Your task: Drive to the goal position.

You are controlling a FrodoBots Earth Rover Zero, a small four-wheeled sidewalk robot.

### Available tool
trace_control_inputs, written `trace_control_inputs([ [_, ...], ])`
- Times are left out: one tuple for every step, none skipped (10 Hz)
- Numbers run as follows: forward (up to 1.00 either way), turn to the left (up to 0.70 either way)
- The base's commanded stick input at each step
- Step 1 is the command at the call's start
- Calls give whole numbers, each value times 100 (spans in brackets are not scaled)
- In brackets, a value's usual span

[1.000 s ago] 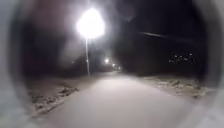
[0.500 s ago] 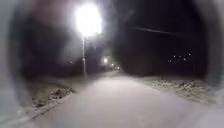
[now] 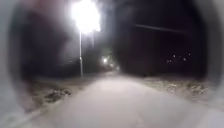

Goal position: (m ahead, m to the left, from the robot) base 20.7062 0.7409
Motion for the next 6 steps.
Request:
trace_control_inputs([
  [100, 0],
  [100, 0],
  [100, 0],
  [100, 0],
  [100, 0],
  [100, 0],
])
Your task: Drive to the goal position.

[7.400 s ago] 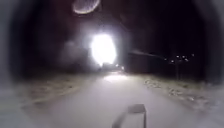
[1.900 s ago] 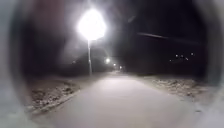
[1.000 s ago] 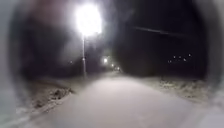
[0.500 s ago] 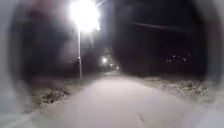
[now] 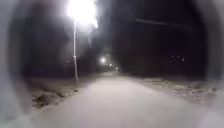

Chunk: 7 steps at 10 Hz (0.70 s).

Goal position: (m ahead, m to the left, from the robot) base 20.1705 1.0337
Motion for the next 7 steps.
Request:
trace_control_inputs([
  [100, 0],
  [100, 0],
  [100, 0],
  [100, 0],
  [100, 0],
  [100, 0],
  [100, 0],
])
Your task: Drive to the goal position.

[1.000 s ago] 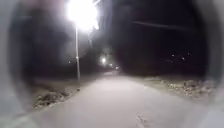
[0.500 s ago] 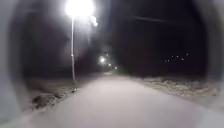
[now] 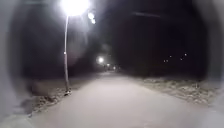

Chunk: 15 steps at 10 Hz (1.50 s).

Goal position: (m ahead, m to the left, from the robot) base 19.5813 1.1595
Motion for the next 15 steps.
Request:
trace_control_inputs([
  [100, 0],
  [100, 0],
  [100, 0],
  [100, 27],
  [100, 40],
  [100, 23],
  [100, 5],
  [100, 0],
  [100, 0],
  [100, 0],
  [100, 2],
  [100, 15],
  [100, 37],
  [100, 40],
  [100, 40],
])
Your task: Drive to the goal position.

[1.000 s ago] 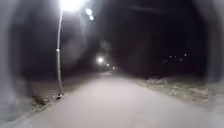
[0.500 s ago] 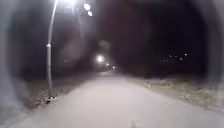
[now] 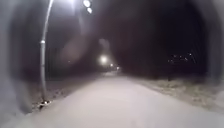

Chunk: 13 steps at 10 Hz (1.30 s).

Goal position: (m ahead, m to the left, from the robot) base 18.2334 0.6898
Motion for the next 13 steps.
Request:
trace_control_inputs([
  [100, 40],
  [100, 40],
  [100, 26],
  [100, 4],
  [100, 0],
  [100, 15],
  [100, 26],
  [100, 36],
  [100, 37],
  [100, 13],
  [100, 0],
  [100, 0],
  [100, 0],
])
